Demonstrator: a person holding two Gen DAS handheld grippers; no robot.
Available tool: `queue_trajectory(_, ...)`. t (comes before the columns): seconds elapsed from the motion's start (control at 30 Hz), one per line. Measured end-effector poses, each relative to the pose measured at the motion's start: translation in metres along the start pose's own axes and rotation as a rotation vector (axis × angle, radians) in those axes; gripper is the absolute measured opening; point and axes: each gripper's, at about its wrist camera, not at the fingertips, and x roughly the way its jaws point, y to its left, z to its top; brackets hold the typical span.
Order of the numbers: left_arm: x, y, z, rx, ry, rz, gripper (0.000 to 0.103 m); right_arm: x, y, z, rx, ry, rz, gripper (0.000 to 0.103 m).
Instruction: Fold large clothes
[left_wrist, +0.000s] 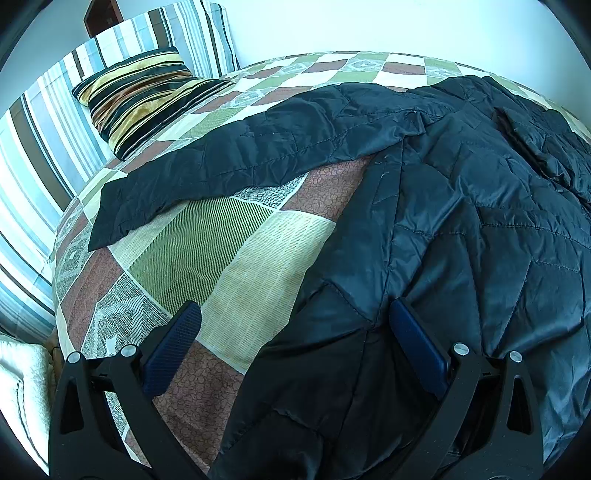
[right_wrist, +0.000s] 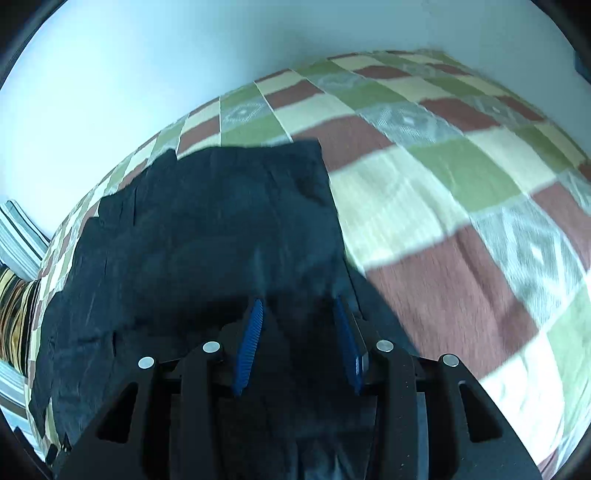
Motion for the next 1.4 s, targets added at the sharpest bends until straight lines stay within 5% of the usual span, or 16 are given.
queue_trajectory(0.47,-0.001,-0.001,-0.001,0.001,-0.010,0.006,0.101,0.016,0.000,-0.028,-0.070,-0.064,-0.049,0.044)
queue_trajectory(0.83,-0.002,-0.001,0.000,0.002,-0.012,0.007,0.101,-0.017,0.035,0.005,-0.096,-0.129,-0.039,0.045)
queue_trajectory(1.03,-0.002,-0.002,-0.001,0.000,-0.011,0.005,0.101,0.020,0.069,0.027,-0.164,-0.101,-0.094,0.050)
queue_trajectory(1.4,0.000,-0.002,-0.002,-0.001,-0.010,0.002,0.101,0.059,0.082,0.003,-0.279,-0.101,-0.240,0.052)
